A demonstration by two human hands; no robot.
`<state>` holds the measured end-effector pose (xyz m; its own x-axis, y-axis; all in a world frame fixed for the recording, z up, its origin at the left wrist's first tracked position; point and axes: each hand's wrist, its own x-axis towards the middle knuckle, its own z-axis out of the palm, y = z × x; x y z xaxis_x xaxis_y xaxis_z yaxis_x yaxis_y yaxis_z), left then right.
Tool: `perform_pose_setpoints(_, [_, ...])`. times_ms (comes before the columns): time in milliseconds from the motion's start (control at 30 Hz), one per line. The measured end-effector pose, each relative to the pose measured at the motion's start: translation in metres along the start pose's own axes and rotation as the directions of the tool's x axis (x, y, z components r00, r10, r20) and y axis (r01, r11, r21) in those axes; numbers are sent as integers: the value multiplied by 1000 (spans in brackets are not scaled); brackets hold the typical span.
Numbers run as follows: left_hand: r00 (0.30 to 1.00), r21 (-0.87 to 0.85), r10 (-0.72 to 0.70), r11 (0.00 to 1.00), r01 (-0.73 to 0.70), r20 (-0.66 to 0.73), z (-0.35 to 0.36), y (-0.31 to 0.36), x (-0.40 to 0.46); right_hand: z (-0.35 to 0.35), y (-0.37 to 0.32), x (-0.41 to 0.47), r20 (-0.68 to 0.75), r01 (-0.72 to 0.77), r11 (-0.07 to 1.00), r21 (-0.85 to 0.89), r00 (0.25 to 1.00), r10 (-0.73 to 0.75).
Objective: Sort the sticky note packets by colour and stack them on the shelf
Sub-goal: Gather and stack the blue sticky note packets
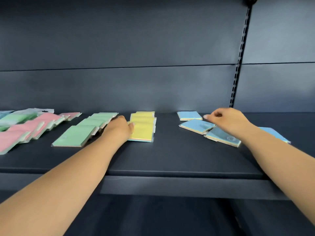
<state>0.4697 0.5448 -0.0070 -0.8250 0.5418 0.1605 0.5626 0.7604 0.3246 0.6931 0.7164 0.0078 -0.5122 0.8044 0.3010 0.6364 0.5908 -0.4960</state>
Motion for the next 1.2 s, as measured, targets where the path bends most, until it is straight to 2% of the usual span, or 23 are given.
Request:
perform_pose_setpoints(100, [1000, 48, 26, 999, -26, 0, -2, 1, -5, -10, 15, -7, 90, -79, 937, -341, 989, 116])
perform_pose_setpoints(167, [995, 26, 83, 996, -82, -64, -6, 9, -13, -14, 22, -16, 171, -134, 874, -467, 956, 238])
perform_pose_setpoints(267, [960, 23, 261, 965, -260, -105, -7, 35, -29, -17, 27, -25, 225, -150, 860, -489, 930, 290])
perform_pose_setpoints(367, [927, 29, 375, 927, -375, 6, 2, 66, -32, -15, 27, -29, 184, -111, 869, -483, 957, 225])
perform_pose_setpoints(467, [916, 0, 386, 922, -388, 108, 16, 100, -27, -13, 28, -39, 98, -129, 953, -275, 982, 161])
perform_pose_setpoints(533, [916, 33, 363, 927, -373, 171, 27, 119, -24, -13, 28, -49, 8, -78, 990, -120, 997, 79])
perform_pose_setpoints(667, [922, 88, 277, 947, -310, 270, 44, 140, -19, -16, 27, -62, -143, 36, 986, 161, 990, -12])
perform_pose_setpoints(733, [922, 45, 276, 953, -299, 271, 46, 143, -15, -21, 32, -64, -149, 4, 914, 407, 987, 62])
perform_pose_setpoints(800, [927, -103, 271, 962, -252, 260, 44, 140, -10, -28, 38, -63, -56, -53, 715, 697, 990, 128])
perform_pose_setpoints(833, [927, -214, 264, 954, -210, 267, 42, 138, -8, -31, 40, -63, -2, -84, 608, 789, 990, 139])
perform_pose_setpoints(867, [925, -336, 269, 926, -172, 267, 41, 135, -7, -34, 42, -63, 41, -113, 527, 842, 988, 146])
perform_pose_setpoints(933, [926, -575, 284, 812, -95, 247, 39, 130, -4, -39, 47, -61, 90, -155, 453, 878, 983, 162])
perform_pose_setpoints(1033, [908, -843, 313, 533, 75, 279, 30, 126, -10, -47, 53, -57, 109, -176, 459, 871, 979, 170])
perform_pose_setpoints(1067, [907, -875, 327, 478, 85, 266, 26, 126, -12, -50, 55, -57, 103, -160, 514, 843, 985, 138])
perform_pose_setpoints(1167, [920, -939, 335, 334, 85, 203, 18, 127, -15, -56, 56, -59, 44, -55, 772, 634, 998, 35])
perform_pose_setpoints(1200, [928, -952, 325, 295, 85, 184, 14, 127, -15, -58, 56, -60, 14, -20, 820, 572, 1000, 15])
